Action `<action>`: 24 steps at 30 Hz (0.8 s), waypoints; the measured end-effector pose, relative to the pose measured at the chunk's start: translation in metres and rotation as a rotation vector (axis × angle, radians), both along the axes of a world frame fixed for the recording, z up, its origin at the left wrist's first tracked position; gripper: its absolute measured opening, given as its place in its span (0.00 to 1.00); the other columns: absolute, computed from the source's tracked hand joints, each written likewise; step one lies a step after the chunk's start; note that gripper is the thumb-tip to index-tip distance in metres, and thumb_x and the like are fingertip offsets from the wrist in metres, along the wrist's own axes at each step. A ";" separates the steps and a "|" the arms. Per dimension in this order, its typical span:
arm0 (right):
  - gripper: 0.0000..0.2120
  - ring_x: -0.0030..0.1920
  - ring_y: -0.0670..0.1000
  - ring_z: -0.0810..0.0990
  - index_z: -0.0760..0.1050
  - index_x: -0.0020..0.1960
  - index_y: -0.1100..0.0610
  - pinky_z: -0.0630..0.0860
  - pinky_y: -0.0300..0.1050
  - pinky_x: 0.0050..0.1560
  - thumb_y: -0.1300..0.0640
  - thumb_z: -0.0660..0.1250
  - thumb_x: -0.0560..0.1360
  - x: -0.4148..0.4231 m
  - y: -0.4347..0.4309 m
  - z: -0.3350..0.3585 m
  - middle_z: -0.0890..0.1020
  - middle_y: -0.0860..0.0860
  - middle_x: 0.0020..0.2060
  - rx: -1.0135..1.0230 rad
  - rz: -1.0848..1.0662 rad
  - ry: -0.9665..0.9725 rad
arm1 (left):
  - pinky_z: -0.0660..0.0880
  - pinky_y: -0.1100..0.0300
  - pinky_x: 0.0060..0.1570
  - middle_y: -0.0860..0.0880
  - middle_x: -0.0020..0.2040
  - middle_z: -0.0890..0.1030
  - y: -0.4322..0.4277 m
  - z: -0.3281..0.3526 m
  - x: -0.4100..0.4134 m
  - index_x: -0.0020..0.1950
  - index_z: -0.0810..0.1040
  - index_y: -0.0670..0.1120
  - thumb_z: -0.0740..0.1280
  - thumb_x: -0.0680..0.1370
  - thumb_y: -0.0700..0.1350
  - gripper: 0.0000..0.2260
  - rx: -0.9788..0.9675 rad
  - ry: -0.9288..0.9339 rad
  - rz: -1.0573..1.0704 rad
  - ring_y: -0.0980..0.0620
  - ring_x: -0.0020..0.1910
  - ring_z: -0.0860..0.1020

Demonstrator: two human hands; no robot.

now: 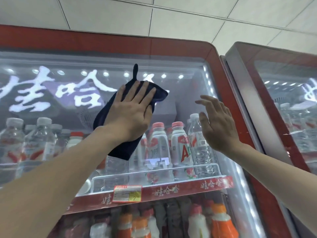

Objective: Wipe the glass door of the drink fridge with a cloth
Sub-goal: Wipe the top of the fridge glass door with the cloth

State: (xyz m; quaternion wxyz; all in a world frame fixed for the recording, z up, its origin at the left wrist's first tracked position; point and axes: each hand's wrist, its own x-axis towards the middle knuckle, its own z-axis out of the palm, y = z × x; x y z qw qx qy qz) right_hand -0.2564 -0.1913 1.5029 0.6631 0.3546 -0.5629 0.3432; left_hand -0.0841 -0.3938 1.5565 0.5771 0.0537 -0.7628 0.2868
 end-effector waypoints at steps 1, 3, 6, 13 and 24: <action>0.21 0.72 0.53 0.70 0.71 0.70 0.54 0.64 0.55 0.73 0.49 0.52 0.80 0.001 0.001 0.000 0.72 0.51 0.74 0.001 0.011 -0.003 | 0.36 0.48 0.79 0.55 0.83 0.40 0.002 -0.004 -0.001 0.83 0.42 0.55 0.38 0.83 0.55 0.26 -0.006 -0.002 0.002 0.55 0.81 0.38; 0.22 0.72 0.53 0.70 0.71 0.70 0.54 0.63 0.54 0.72 0.49 0.52 0.80 0.004 0.002 0.001 0.72 0.51 0.73 0.006 0.026 -0.008 | 0.38 0.48 0.80 0.54 0.83 0.41 0.008 -0.018 -0.004 0.83 0.43 0.55 0.36 0.81 0.56 0.29 -0.033 -0.009 0.002 0.55 0.82 0.39; 0.21 0.72 0.53 0.69 0.71 0.70 0.53 0.62 0.54 0.73 0.51 0.53 0.80 0.003 0.003 0.000 0.71 0.50 0.74 0.018 0.020 -0.009 | 0.41 0.45 0.80 0.52 0.84 0.44 0.019 -0.055 -0.015 0.83 0.45 0.54 0.37 0.82 0.57 0.28 -0.088 -0.046 0.004 0.52 0.82 0.41; 0.23 0.72 0.55 0.68 0.69 0.71 0.59 0.66 0.56 0.72 0.49 0.53 0.81 -0.019 0.049 0.008 0.69 0.56 0.74 0.184 -0.025 0.077 | 0.43 0.50 0.80 0.53 0.84 0.49 0.023 -0.042 -0.020 0.83 0.47 0.56 0.40 0.85 0.57 0.25 -0.328 -0.227 0.007 0.54 0.83 0.45; 0.23 0.79 0.51 0.61 0.67 0.74 0.55 0.53 0.45 0.79 0.50 0.50 0.82 -0.046 0.058 -0.002 0.65 0.53 0.78 0.200 -0.027 0.072 | 0.36 0.49 0.79 0.54 0.83 0.40 0.081 -0.033 -0.073 0.83 0.42 0.54 0.39 0.82 0.56 0.28 0.070 0.088 -0.012 0.56 0.81 0.37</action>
